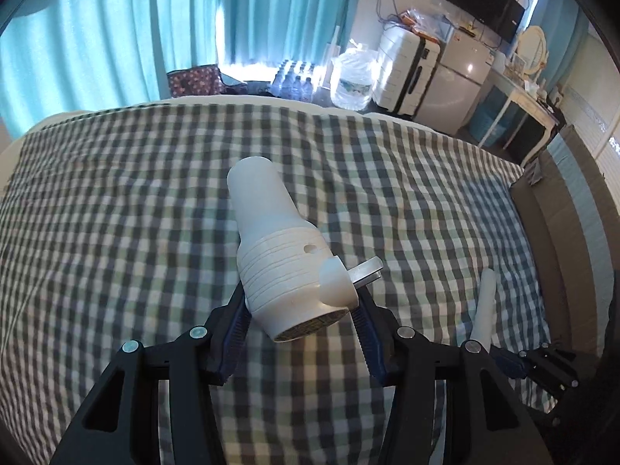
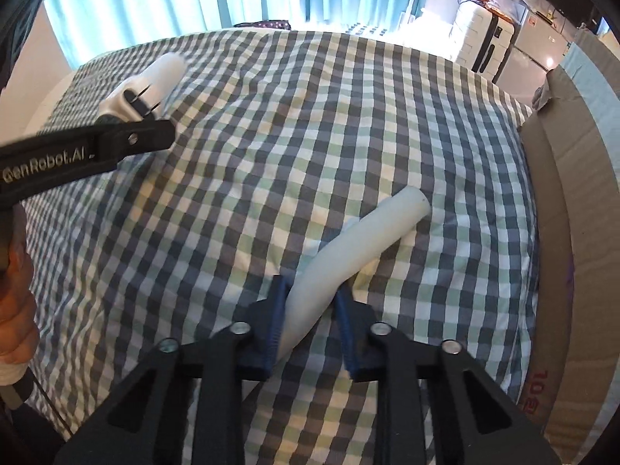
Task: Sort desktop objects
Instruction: 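Lift and carry the hair dryer and white tube with both tools over the box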
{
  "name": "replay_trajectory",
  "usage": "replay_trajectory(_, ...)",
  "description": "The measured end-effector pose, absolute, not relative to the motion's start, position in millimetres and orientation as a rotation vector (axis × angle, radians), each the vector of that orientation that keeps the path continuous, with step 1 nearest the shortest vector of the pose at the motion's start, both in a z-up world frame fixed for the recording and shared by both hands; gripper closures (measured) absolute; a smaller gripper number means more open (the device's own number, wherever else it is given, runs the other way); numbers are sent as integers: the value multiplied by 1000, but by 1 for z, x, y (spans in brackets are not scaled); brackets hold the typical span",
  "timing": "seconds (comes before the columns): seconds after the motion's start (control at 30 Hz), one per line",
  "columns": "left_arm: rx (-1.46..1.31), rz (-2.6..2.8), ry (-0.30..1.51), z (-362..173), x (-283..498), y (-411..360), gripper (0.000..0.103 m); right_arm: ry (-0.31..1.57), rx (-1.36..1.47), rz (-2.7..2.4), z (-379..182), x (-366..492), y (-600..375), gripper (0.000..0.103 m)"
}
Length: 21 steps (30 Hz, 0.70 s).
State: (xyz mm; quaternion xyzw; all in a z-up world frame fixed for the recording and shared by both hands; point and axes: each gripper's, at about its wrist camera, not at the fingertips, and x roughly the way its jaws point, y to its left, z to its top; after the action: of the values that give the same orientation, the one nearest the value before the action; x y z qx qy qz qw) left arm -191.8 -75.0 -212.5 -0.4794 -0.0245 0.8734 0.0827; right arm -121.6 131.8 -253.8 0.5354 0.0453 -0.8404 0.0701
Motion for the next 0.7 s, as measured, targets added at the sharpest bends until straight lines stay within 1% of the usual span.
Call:
replay_trajectory(0.23,-1367,2696,-58,-194,-161,-87,51,112,1510,-2548,-231,-119,120,85)
replay_trajectory(0.37,-1308,2802,107,-184,-143,-82,51,73,1449,-2562,-213,-125,116,85)
replay_trajectory(0.47,-1259,2824,97,-175,-131,-82,51,53,1394,-2577,-197,-128,111,85)
replay_trajectory(0.6,-1110,2903,111,-141,-112,-79,51,3,1308,-2601,-176,-122,103,85)
replay_trajectory(0.7,-1029,2943,85,-117,-101,-80,51,-22,1238,-2623,-158,-109,104,85)
